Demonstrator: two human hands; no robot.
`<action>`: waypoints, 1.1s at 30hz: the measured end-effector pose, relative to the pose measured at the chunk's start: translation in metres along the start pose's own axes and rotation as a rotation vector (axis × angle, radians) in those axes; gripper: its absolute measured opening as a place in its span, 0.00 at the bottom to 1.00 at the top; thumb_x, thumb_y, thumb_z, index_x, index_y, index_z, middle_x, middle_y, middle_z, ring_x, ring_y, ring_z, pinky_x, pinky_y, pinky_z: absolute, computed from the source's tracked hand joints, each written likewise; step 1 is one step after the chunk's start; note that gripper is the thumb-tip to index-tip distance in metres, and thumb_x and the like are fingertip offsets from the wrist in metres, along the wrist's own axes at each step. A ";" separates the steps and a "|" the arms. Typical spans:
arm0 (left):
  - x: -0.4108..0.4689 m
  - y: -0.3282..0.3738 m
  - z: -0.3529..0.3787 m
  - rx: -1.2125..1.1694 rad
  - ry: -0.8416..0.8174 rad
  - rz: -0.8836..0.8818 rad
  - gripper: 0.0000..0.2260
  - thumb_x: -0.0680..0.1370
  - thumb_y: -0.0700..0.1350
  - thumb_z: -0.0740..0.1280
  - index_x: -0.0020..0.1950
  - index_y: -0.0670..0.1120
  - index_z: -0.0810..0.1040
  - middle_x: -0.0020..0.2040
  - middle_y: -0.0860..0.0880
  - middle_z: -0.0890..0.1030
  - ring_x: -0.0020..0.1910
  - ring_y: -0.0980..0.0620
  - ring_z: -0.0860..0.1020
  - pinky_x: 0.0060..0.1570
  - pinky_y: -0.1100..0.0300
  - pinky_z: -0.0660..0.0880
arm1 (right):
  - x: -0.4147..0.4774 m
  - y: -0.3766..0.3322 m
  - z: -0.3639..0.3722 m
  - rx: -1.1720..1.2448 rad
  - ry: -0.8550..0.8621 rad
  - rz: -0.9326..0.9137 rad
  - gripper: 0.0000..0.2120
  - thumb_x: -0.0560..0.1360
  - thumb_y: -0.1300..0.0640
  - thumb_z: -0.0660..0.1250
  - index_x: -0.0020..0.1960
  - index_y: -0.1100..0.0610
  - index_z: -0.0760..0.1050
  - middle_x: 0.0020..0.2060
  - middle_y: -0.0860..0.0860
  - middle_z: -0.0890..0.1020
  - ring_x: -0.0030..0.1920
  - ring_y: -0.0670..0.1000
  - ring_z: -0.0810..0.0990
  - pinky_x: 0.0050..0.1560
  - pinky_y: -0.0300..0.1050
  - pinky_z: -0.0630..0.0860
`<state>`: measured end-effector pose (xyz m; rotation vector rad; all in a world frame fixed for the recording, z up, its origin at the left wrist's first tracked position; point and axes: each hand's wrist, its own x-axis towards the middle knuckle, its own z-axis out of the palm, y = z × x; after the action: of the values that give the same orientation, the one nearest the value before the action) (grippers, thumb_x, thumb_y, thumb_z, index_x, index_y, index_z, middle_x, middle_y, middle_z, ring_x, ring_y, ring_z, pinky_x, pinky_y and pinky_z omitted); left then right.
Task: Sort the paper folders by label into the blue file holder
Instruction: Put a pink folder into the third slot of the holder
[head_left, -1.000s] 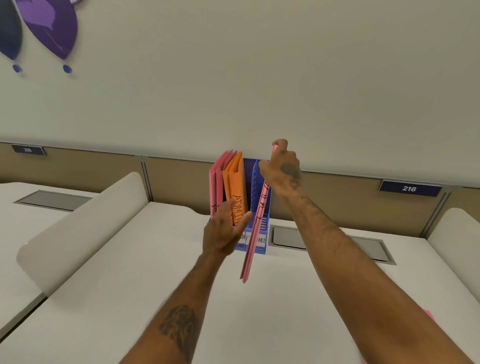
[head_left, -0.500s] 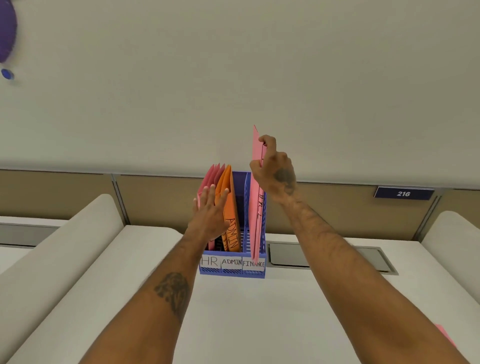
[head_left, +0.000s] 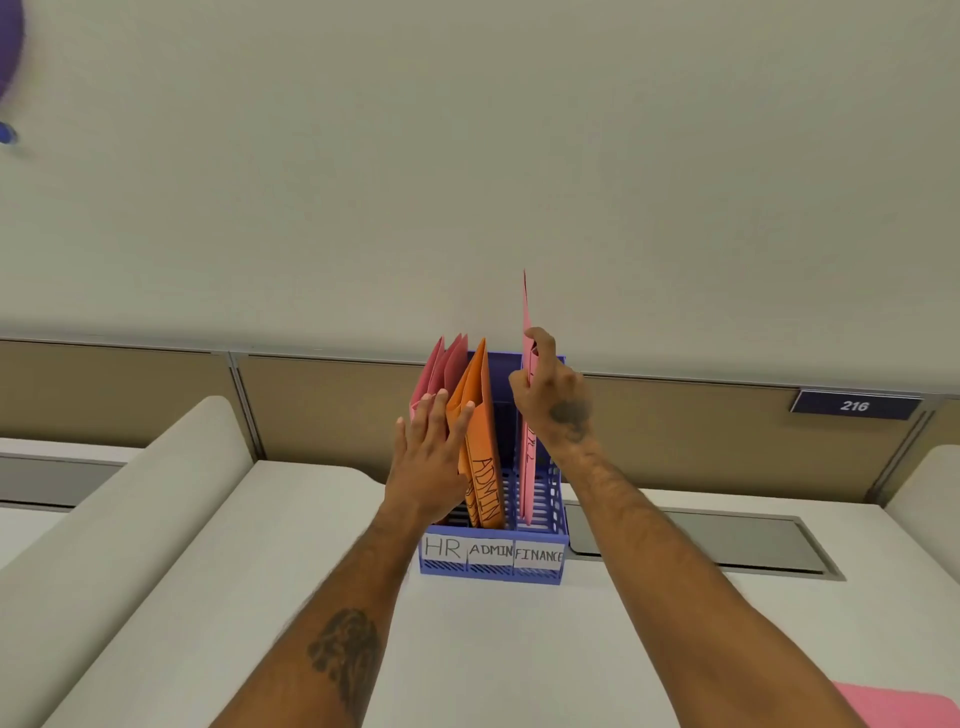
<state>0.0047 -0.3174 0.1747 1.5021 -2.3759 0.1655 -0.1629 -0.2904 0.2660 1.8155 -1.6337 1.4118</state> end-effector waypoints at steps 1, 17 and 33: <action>0.000 -0.001 0.001 -0.003 0.005 0.001 0.43 0.77 0.59 0.64 0.78 0.58 0.35 0.80 0.48 0.35 0.78 0.44 0.32 0.75 0.39 0.39 | -0.003 0.002 0.004 -0.006 -0.002 0.013 0.21 0.71 0.65 0.71 0.63 0.66 0.73 0.38 0.62 0.83 0.29 0.59 0.80 0.31 0.45 0.77; 0.000 0.004 -0.001 0.001 0.017 0.020 0.39 0.79 0.59 0.62 0.80 0.54 0.39 0.81 0.46 0.38 0.79 0.43 0.35 0.77 0.40 0.41 | -0.037 0.022 0.022 -0.032 -0.062 0.075 0.20 0.76 0.63 0.66 0.66 0.64 0.71 0.45 0.63 0.83 0.30 0.58 0.80 0.32 0.48 0.81; 0.003 0.001 0.005 0.039 0.024 0.010 0.42 0.76 0.57 0.66 0.80 0.55 0.41 0.81 0.46 0.41 0.80 0.42 0.39 0.75 0.38 0.43 | -0.058 0.039 0.054 -0.052 -0.362 0.361 0.21 0.82 0.55 0.57 0.74 0.54 0.58 0.62 0.59 0.76 0.58 0.60 0.78 0.52 0.56 0.81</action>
<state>0.0018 -0.3214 0.1711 1.4973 -2.3746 0.2323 -0.1651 -0.3109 0.1798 1.8984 -2.2514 1.2019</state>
